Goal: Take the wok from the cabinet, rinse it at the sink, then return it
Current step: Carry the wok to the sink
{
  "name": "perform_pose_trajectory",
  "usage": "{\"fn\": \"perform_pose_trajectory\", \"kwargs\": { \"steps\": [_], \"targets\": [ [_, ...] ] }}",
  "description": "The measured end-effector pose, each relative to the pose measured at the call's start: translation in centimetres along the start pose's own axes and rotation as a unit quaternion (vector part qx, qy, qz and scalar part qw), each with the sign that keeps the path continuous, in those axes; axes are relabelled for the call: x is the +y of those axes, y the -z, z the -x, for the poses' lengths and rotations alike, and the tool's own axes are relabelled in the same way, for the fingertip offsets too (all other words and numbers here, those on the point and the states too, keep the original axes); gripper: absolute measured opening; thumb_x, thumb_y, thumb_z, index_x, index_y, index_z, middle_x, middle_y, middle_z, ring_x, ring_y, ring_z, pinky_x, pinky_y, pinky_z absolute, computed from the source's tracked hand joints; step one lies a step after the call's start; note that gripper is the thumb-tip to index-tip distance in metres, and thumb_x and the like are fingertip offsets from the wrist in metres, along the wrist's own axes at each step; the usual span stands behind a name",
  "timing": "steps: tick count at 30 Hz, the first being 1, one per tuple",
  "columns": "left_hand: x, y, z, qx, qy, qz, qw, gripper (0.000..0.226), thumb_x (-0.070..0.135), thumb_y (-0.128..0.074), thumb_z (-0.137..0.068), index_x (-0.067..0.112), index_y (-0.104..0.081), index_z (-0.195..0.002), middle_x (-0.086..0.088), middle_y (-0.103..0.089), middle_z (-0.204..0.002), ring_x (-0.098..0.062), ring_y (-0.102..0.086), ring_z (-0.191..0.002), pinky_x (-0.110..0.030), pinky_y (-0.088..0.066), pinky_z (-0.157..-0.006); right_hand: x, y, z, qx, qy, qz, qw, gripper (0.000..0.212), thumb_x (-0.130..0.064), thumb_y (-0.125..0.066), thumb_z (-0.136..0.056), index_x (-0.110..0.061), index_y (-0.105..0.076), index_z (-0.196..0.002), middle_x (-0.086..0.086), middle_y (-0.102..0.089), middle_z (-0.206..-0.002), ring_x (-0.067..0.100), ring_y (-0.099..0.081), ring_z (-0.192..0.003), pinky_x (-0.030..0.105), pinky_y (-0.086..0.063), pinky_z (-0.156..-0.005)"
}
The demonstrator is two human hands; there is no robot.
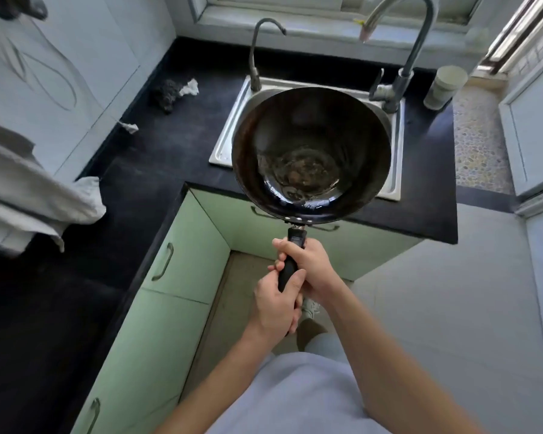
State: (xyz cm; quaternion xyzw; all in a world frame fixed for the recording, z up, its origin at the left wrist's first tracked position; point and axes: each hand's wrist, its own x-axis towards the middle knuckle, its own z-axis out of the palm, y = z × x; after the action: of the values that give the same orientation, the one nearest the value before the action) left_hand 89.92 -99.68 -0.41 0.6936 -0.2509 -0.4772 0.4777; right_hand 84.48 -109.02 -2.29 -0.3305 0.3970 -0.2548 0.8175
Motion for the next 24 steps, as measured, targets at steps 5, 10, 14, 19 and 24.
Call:
{"fn": "perform_pose_trajectory", "kwargs": {
  "steps": [5, 10, 14, 19, 24],
  "targets": [
    [3.3, -1.7, -7.2, 0.014, 0.031, -0.002, 0.999, 0.030, 0.021, -0.056, -0.098, 0.001, -0.050, -0.078, -0.007, -0.048, -0.053, -0.017, -0.038, -0.030, -0.020, -0.030, -0.029, -4.2, 1.4, -7.1, -0.008, -0.028, -0.004, 1.000, 0.029, -0.002, -0.062, -0.096, -0.007, -0.052, -0.068, 0.003, -0.054, -0.057, 0.014, -0.055, -0.048, 0.035, -0.060, -0.066],
    [5.1, -3.1, -12.9, 0.034, 0.057, 0.000, 0.998, 0.028, 0.022, -0.056, -0.098, 0.003, -0.051, -0.078, -0.003, -0.049, -0.051, -0.016, -0.039, -0.030, -0.021, -0.031, -0.030, -7.3, 2.7, -12.6, -0.021, -0.051, 0.008, 0.998, 0.027, -0.002, -0.064, -0.095, -0.008, -0.053, -0.071, 0.004, -0.053, -0.060, 0.015, -0.056, -0.049, 0.038, -0.060, -0.068],
    [5.7, -3.5, -15.8, 0.033, 0.083, 0.000, 0.996, 0.027, 0.023, -0.056, -0.098, 0.007, -0.052, -0.077, -0.003, -0.049, -0.051, -0.018, -0.038, -0.032, -0.022, -0.030, -0.031, -8.1, 3.4, -15.5, -0.017, -0.070, 0.002, 0.997, 0.028, -0.002, -0.065, -0.094, -0.009, -0.053, -0.070, 0.005, -0.053, -0.061, 0.016, -0.054, -0.049, 0.039, -0.059, -0.070],
    [5.9, -3.4, -18.4, 0.024, 0.099, -0.006, 0.995, 0.029, 0.024, -0.056, -0.098, 0.005, -0.054, -0.077, -0.004, -0.049, -0.051, -0.015, -0.039, -0.030, -0.021, -0.030, -0.029, -7.9, 4.1, -18.1, 0.004, -0.098, -0.002, 0.995, 0.029, -0.005, -0.069, -0.092, -0.010, -0.058, -0.066, 0.006, -0.054, -0.063, 0.018, -0.055, -0.052, 0.045, -0.056, -0.077],
    [5.3, -2.2, -20.4, 0.001, 0.115, -0.019, 0.993, 0.029, 0.026, -0.056, -0.098, 0.006, -0.055, -0.077, -0.001, -0.050, -0.048, -0.016, -0.040, -0.031, -0.022, -0.032, -0.031, -7.3, 3.7, -19.6, 0.026, -0.109, -0.011, 0.994, 0.030, -0.005, -0.070, -0.091, -0.012, -0.060, -0.064, 0.006, -0.055, -0.063, 0.018, -0.057, -0.052, 0.047, -0.053, -0.080]
  ]
}}
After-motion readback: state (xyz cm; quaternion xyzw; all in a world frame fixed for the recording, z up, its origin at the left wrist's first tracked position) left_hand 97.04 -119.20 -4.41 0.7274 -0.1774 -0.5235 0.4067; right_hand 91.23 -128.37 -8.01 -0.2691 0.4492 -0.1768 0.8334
